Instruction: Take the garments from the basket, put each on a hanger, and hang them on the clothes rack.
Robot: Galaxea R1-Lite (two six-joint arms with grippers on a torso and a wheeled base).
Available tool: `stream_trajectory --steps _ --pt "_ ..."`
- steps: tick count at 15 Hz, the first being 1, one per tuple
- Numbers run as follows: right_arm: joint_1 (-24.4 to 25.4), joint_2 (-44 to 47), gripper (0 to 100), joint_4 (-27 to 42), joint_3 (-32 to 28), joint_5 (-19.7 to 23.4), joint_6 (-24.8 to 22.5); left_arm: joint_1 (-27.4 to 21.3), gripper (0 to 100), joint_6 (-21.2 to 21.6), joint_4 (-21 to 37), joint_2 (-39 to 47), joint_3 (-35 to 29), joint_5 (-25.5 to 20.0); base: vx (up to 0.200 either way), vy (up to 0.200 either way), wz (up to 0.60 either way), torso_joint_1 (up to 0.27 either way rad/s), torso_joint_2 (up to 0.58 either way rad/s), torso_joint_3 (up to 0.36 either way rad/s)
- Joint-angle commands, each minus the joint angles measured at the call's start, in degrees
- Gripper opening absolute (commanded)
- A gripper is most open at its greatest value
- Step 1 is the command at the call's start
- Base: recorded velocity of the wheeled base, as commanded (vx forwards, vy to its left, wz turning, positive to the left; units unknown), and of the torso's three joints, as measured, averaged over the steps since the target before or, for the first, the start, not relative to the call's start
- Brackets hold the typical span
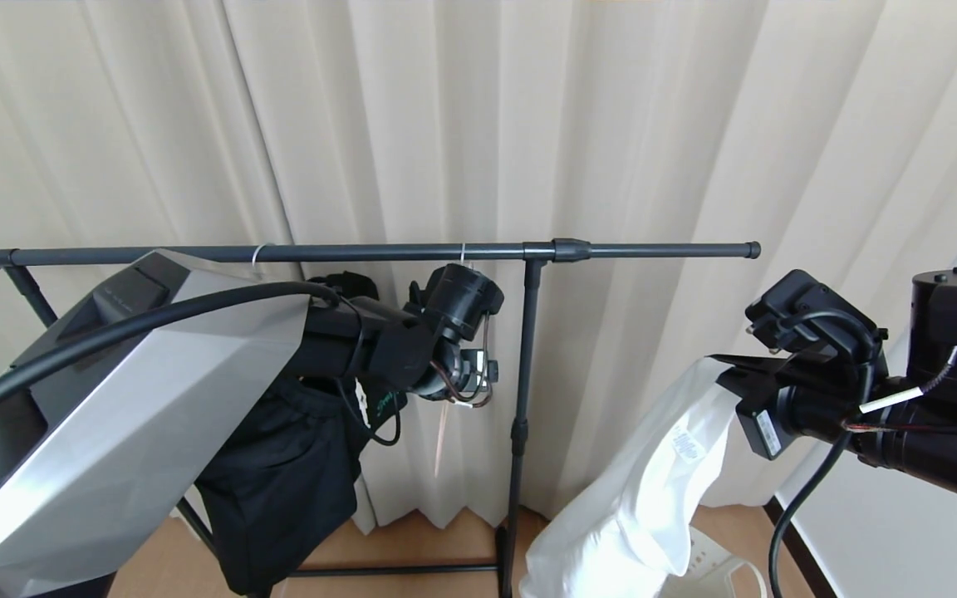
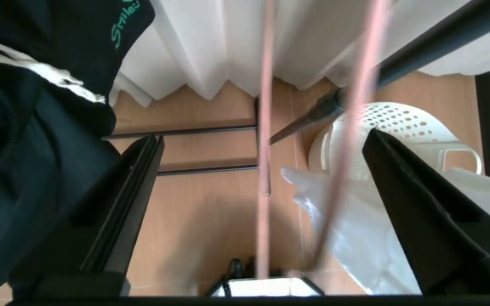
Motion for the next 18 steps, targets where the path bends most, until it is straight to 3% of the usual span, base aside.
stream_trajectory --steps 1,7,8,18 --pt "0.01 -0.24 0 -0.01 -0.10 -0.02 -0.07 -0.16 100 -0.14 -0.09 1.55 -0.03 0.06 0.000 0.000 0.00 0.000 0.00 0.000" --pt "0.01 -0.42 0 -0.01 0.08 0.24 -0.07 -0.07 100 -0.06 0.08 3.13 -2.93 -0.03 0.000 0.000 0.00 0.000 0.00 0.000" --pt "0.01 -0.51 0 -0.01 0.17 0.33 -0.16 -0.07 0 -0.06 0.08 3.05 -3.01 -0.03 0.000 0.000 0.00 0.000 0.00 0.000" --pt "0.18 -0.42 0 -0.01 0.61 0.42 -0.25 -0.07 0 -0.06 0.17 -3.63 1.56 0.23 0.000 0.000 0.00 0.000 0.00 0.000"
